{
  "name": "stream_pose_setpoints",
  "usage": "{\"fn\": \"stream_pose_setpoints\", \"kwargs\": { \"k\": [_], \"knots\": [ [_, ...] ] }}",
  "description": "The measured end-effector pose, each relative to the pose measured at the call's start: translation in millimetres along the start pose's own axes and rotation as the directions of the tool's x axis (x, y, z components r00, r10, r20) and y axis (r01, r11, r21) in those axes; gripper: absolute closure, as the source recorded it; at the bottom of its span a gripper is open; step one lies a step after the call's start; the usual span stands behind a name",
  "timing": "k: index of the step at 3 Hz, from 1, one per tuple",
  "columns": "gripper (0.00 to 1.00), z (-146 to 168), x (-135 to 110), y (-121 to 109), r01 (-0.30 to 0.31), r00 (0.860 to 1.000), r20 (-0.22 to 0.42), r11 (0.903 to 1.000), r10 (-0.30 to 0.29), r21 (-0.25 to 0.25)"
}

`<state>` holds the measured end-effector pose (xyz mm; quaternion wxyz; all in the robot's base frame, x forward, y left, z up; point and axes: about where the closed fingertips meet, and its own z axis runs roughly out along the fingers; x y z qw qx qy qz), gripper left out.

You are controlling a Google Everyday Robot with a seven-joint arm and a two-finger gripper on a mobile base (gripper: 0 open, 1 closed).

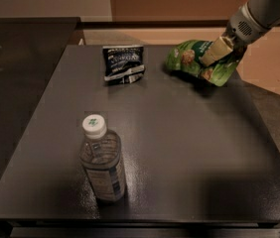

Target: Move green rice chip bag near blue plastic bottle

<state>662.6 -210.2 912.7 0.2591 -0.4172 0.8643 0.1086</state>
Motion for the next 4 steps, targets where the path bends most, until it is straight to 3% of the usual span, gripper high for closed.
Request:
{"fn": "stream_pose_setpoints", "kwargs": {
  "k": [1, 2, 4],
  "knots": [
    [1.00, -28, 10, 38, 0.042, 0.999, 0.014, 0.9991, -0.041, -0.011],
    [1.00, -41, 22, 82, 0.050, 0.999, 0.014, 0.9971, -0.049, -0.058],
    [1.00, -55, 40, 162, 0.024, 1.000, 0.009, 0.9955, -0.023, -0.092]
  ]
}}
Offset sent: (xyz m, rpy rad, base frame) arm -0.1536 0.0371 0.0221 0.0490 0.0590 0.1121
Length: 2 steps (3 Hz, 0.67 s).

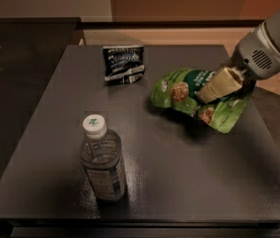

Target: Move green rice chip bag near blue plastic bottle

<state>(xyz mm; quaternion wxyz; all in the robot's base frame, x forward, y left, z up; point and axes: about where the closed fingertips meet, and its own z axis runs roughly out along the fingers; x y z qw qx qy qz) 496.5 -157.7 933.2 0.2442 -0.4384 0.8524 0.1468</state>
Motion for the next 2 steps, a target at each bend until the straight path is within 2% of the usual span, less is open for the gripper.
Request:
{"fn": "stream_pose_setpoints", "kwargs": {
  "k": [2],
  "knots": [
    [1.00, 13, 3, 59, -0.054, 0.997, 0.052, 0.9983, 0.055, -0.020]
  ]
}}
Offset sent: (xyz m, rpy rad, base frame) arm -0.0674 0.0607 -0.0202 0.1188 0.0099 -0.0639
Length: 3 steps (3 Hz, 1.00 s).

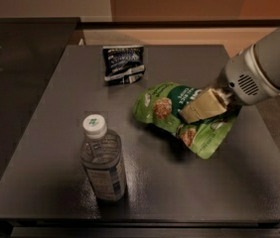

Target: Move green rice chip bag near blue plastic bottle

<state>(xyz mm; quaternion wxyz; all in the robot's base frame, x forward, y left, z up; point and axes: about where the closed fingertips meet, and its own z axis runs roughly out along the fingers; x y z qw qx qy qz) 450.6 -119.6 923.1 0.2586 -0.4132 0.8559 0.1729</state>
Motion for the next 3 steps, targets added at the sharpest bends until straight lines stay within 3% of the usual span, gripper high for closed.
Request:
{"fn": "stream_pose_setpoints", "kwargs": {
  "k": [1, 3],
  "knots": [
    [0.82, 6, -1, 22, -0.011, 1.000, 0.026, 0.9997, 0.011, -0.023],
    [0.35, 9, 0, 59, -0.008, 0.999, 0.032, 0.9952, 0.011, -0.097]
  ]
}}
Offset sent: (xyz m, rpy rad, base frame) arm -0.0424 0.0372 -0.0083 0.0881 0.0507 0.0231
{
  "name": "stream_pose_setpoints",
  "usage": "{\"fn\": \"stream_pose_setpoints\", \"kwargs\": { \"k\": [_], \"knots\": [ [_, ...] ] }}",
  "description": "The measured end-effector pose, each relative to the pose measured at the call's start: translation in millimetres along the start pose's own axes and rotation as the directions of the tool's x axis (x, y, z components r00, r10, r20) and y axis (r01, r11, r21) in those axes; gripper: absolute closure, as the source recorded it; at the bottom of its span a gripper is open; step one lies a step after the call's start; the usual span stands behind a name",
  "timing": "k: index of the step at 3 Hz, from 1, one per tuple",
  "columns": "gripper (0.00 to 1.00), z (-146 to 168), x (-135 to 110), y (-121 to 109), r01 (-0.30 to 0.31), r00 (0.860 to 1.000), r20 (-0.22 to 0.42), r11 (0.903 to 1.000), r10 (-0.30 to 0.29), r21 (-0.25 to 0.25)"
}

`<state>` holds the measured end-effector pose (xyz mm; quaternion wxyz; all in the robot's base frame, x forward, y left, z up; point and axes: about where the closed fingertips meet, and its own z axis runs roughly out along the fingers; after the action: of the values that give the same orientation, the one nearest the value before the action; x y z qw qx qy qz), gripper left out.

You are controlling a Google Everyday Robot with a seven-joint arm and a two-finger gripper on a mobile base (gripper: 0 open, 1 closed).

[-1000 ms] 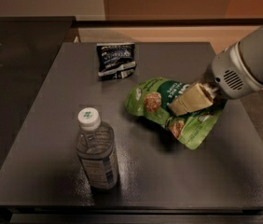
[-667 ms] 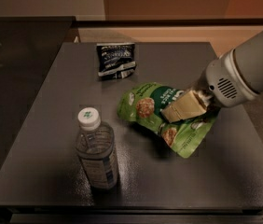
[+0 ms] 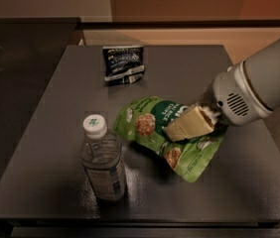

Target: Move green rice chip bag near blue plastic bottle

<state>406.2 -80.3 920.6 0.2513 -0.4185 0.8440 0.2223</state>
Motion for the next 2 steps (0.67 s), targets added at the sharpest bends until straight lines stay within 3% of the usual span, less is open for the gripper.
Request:
{"fn": "stream_pose_setpoints", "kwargs": {
  "k": [1, 2],
  "knots": [
    [0.12, 5.7, -0.3, 15.5, 0.021, 1.000, 0.009, 0.9988, -0.021, -0.044],
    [0.00, 14.2, 0.8, 21.7, 0.041, 0.999, 0.013, 0.9957, -0.040, -0.083]
  ]
}}
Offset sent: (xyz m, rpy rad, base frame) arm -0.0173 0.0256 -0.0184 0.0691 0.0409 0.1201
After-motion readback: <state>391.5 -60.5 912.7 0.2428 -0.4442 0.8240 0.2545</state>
